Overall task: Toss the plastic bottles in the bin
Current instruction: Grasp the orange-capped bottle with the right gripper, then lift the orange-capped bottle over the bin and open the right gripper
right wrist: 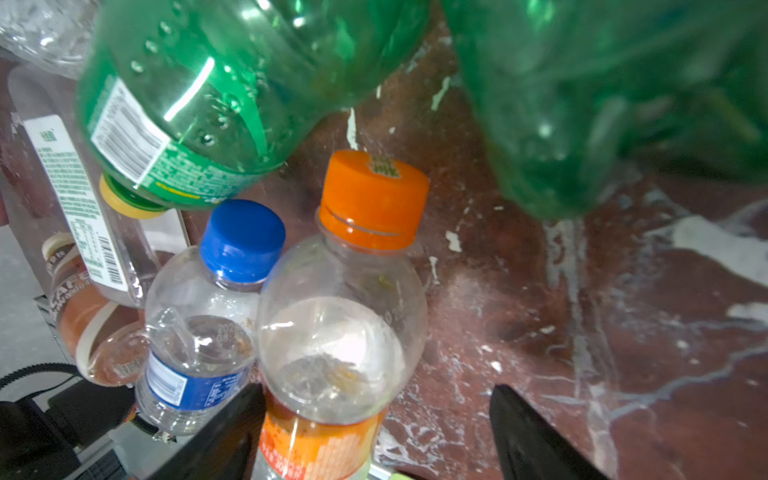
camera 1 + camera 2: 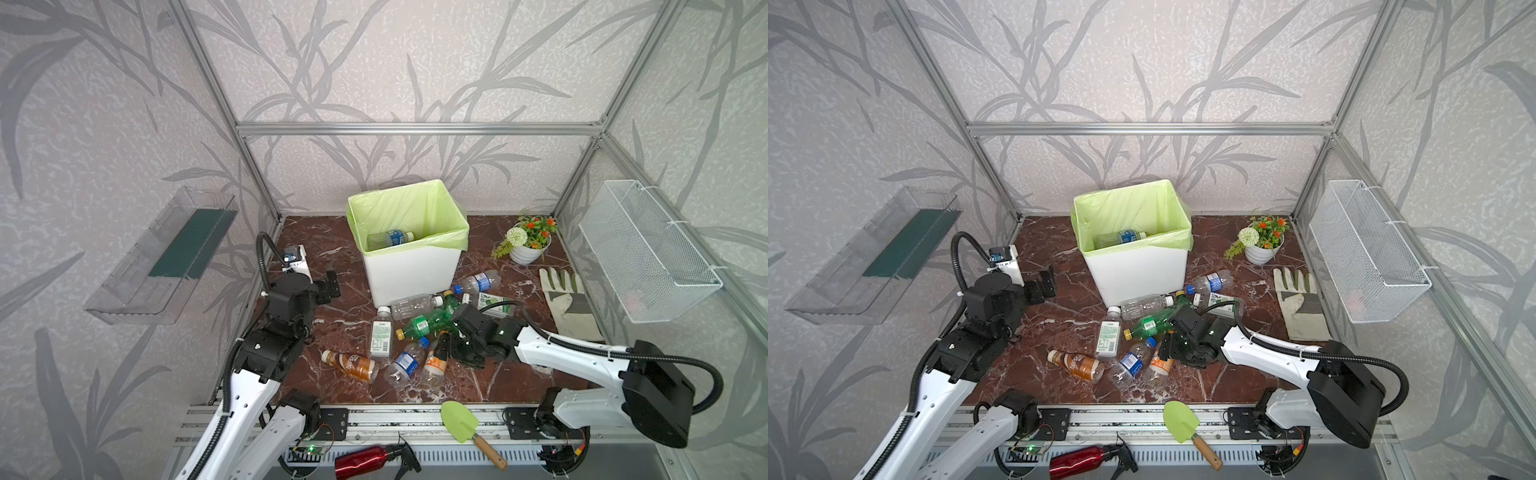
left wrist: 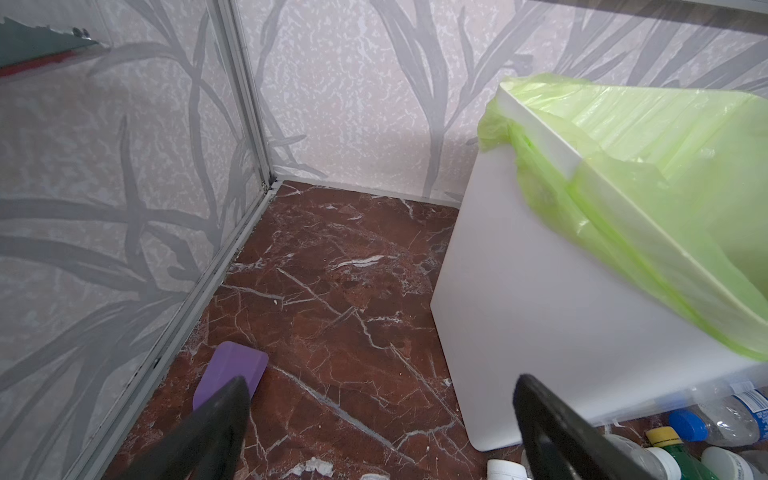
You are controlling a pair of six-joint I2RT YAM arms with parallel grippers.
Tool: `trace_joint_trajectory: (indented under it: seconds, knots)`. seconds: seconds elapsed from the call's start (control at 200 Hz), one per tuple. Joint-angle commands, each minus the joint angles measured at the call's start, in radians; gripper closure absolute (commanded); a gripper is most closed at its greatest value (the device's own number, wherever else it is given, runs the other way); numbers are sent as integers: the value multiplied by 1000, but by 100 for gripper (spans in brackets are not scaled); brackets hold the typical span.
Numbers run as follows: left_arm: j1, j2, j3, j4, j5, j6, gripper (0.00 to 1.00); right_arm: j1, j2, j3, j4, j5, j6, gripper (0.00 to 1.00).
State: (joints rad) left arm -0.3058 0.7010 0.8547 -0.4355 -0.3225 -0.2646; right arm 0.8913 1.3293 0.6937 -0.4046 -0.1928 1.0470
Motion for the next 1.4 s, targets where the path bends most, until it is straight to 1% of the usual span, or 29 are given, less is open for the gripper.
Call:
trace_joint_trajectory:
  seconds: [0.0,0.12,0.32,0.435,0.495,0.54,0.635,0.71,0.77,0.82,0.875,0.93,0.995,1.055,1.11,1.17,1.23,1.28,1.315,1.395]
  knots:
    - [2,-23,-13,-16,-15,-22,1,7,46,8,-3,-3,-12,23]
    - [2,-48,-21,-32,-19,-36,1,8,74,16,3,-6,-21,29]
    - [2,-88,-23,-75,-40,-47,1,2,77,-17,61,-14,-6,29]
    - [2,-100,-28,-91,-38,-57,1,-11,52,-24,83,-6,-27,38]
    - [2,-97,-32,-98,-25,-65,1,-17,14,-32,107,4,-48,46]
    - [1,-92,-33,-104,-11,-68,1,-18,-36,-40,128,11,-75,51]
    - [-2,-90,-41,-114,-8,-77,1,-20,-185,-44,101,77,-128,56]
    - [-6,-97,-51,-124,-16,-81,1,-22,-338,-43,45,164,-173,57]
    - [-9,-108,-56,-139,-27,-85,1,-32,-475,-14,-32,249,-220,57]
    - [-12,-117,-62,-148,-31,-87,1,-55,-574,40,-112,306,-291,57]
    - [-16,-125,-70,-156,-33,-91,1,-96,-647,150,-211,370,-391,57]
    - [-22,-130,-78,-165,-30,-89,1,-133,-675,298,-301,452,-555,56]
    - [-32,-132,-90,-172,-35,-94,2,-150,-665,476,-332,557,-748,55]
    - [-46,-129,-98,-176,-37,-96,3,-150,-632,633,-283,624,-902,55]
    - [-66,-119,-106,-181,-46,-106,4,-150,-590,734,-193,625,-1012,55]
    - [-103,-104,-107,-191,-70,-117,5,-150,-529,821,-99,583,-1085,54]
    - [-160,-89,-109,-203,-118,-130,5,-150,-447,892,-44,529,-1118,53]
    - [-209,-79,-112,-203,-155,-139,5,-150,-365,933,-14,471,-1120,51]
    - [-235,-71,-116,-196,-169,-147,5,-150,-304,953,2,425,-1106,51]
    - [-262,-54,-126,-175,-168,-161,5,-150,-150,982,25,317,-1037,51]
